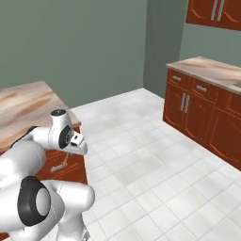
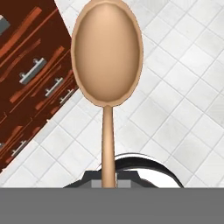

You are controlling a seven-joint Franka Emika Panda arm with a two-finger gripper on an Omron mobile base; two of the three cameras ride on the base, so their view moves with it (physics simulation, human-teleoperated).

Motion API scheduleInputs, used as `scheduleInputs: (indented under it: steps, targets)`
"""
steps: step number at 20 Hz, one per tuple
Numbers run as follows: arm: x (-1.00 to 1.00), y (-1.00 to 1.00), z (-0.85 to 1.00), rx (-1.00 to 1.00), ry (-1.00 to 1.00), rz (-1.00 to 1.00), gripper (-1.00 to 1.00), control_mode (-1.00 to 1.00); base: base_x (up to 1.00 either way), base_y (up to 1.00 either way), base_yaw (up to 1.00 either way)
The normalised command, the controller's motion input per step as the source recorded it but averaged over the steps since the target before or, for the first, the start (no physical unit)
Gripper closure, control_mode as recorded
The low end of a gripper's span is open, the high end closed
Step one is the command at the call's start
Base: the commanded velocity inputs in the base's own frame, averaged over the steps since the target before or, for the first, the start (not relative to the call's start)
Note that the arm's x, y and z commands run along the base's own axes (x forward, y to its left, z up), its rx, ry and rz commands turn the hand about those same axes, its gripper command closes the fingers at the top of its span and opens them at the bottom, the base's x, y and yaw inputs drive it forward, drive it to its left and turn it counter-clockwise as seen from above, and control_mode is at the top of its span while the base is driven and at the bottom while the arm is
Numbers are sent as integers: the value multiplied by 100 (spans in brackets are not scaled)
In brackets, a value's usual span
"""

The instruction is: Take the fork and place it on the left side of the plate. Then take the spoon and place it on the right side of the plate. Make sure they're directly next to the plate.

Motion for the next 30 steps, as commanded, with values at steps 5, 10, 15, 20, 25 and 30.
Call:
scheduleInputs:
  steps: [5,10,15,20,25,30]
  targets:
    - [0,0,0,0,0,0,100,100,48,-45,-10]
    - [0,0,0,0,0,0,100,100,57,-45,-1]
    - [0,0,0,0,0,0,100,100,69,-34,0]
    - [0,0,0,0,0,0,100,100,80,-8,13]
    - [0,0,0,0,0,0,100,100,87,-4,21]
    - [0,0,0,0,0,0,100,100,84,-9,19]
